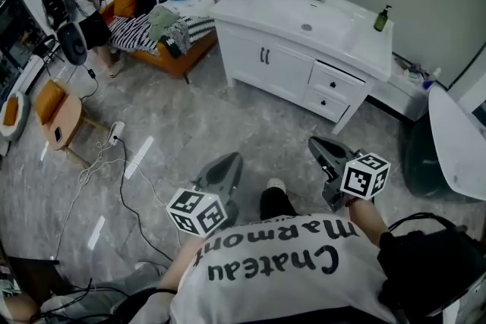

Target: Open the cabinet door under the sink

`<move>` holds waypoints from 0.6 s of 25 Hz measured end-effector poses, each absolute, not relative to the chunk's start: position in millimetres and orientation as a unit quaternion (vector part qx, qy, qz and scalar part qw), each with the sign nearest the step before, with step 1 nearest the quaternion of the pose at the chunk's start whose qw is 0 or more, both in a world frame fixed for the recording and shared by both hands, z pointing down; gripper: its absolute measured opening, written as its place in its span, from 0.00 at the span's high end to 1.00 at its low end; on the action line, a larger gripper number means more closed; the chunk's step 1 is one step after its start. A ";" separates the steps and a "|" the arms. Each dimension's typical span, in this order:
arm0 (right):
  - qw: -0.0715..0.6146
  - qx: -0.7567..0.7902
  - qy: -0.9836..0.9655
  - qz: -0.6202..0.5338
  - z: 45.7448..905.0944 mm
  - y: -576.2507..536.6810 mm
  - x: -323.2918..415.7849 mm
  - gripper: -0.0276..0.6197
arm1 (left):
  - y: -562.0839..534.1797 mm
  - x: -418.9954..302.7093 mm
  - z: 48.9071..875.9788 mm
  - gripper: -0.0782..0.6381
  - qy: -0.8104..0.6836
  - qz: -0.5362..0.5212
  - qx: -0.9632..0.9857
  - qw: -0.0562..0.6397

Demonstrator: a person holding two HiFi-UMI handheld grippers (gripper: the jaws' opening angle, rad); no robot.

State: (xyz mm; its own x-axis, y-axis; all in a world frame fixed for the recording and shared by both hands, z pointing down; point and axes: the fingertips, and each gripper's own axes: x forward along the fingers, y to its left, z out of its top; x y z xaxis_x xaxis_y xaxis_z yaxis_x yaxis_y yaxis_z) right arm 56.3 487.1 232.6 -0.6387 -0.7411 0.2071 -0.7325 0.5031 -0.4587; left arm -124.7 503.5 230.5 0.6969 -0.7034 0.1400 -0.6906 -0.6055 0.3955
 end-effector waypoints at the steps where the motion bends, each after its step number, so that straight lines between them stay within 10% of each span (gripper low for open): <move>1: 0.012 -0.423 0.867 -0.263 232.1 479.8 55.9 0.95 | 498.9 -124.4 230.8 0.88 -0.392 -0.011 0.895 0.212; 15: 0.000 -0.382 0.884 -0.268 237.7 357.9 61.3 0.95 | 393.9 -124.1 235.3 0.88 -0.439 0.022 0.870 0.223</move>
